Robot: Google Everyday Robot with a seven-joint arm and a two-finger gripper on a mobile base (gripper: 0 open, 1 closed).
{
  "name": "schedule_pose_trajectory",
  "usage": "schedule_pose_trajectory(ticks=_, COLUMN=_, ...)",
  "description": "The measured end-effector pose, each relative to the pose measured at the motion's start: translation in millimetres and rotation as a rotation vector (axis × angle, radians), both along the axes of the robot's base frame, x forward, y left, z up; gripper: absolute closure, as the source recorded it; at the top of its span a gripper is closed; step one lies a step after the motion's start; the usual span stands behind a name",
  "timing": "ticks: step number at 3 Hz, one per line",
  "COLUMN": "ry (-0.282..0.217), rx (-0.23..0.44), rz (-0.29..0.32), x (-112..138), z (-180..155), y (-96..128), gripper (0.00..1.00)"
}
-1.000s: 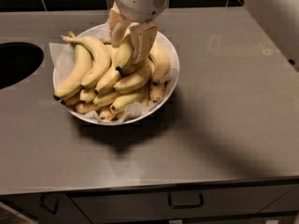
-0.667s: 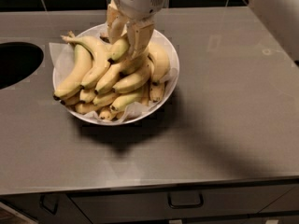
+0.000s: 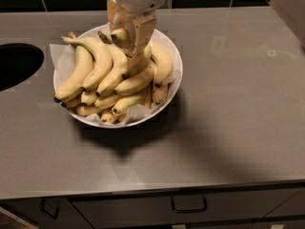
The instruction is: Pick banana from white bowl
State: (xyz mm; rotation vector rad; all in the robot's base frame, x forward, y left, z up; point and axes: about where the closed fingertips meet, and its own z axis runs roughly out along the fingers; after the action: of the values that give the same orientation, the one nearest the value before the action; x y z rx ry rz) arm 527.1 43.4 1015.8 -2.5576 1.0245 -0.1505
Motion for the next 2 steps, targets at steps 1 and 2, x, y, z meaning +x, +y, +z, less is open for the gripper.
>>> schedule_pose_trajectory(ticks=1, ry=-0.039, rx=-0.001, rz=-0.024, x=-8.1, z=11.1, y=-4.1, gripper=1.00)
schedule_pose_trajectory(ticks=2, ry=-0.085, rx=-0.003, rz=-0.038, x=-15.3, z=24.2, y=-4.9, gripper=1.00)
